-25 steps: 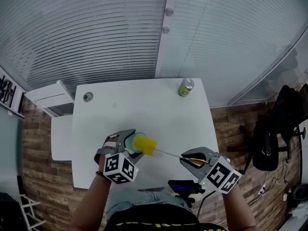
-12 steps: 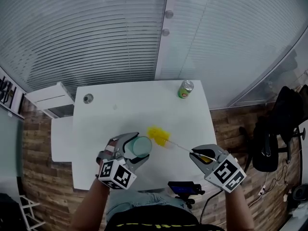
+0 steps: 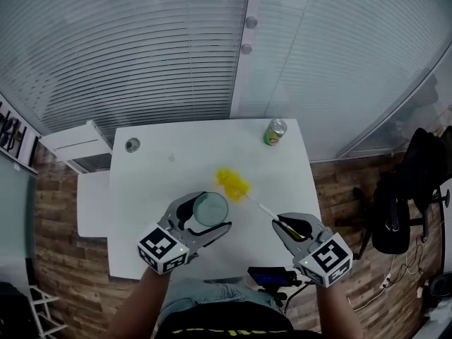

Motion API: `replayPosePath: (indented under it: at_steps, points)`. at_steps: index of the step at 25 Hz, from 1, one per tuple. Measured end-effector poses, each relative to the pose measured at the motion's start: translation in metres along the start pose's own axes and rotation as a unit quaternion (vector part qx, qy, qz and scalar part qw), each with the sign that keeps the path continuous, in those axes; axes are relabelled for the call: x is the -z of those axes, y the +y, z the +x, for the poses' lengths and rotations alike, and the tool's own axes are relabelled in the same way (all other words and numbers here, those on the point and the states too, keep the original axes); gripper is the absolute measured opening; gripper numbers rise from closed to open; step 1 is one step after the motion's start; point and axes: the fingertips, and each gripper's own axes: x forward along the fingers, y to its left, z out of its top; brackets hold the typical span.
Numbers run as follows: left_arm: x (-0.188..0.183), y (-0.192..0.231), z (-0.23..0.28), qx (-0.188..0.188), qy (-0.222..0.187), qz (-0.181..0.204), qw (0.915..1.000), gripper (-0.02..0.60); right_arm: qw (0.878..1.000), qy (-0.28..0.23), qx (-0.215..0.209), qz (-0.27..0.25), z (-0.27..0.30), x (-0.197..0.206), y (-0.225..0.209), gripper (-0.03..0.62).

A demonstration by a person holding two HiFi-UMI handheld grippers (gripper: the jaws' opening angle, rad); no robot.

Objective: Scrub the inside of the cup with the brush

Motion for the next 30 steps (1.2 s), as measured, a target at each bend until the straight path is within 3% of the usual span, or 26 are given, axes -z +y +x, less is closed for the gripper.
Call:
replayPosePath:
  at_steps: [6,13,20,25,30]
  points:
    - [-0.014,0.007,-0.003,0.023,-0.055,-0.122,0.9907,0.394,0.999,-0.033,0.009,-0.014,-0.007,-0.012,0.006,0.037]
    - [-0.021,0.006,-0.003,0.059,-0.095,-0.223,0.9683,0.394,0.998,-0.061,0.015,-0.032,-0.01,-0.019,0.012,0.037]
    - [-0.027,0.006,-0.006,0.112,-0.142,-0.332,0.9258,0.394,0.994,-0.09,0.018,-0.05,-0.015,-0.031,0.018,0.037]
    - [-0.028,0.004,-0.007,0.146,-0.157,-0.382,0.8988,0.394,0.993,-0.103,0.016,-0.06,-0.016,-0.038,0.022,0.037]
    - [-0.036,0.003,-0.011,0.18,-0.181,-0.429,0.8663,0.394,0.99,-0.124,0.013,-0.064,-0.019,-0.048,0.03,0.037]
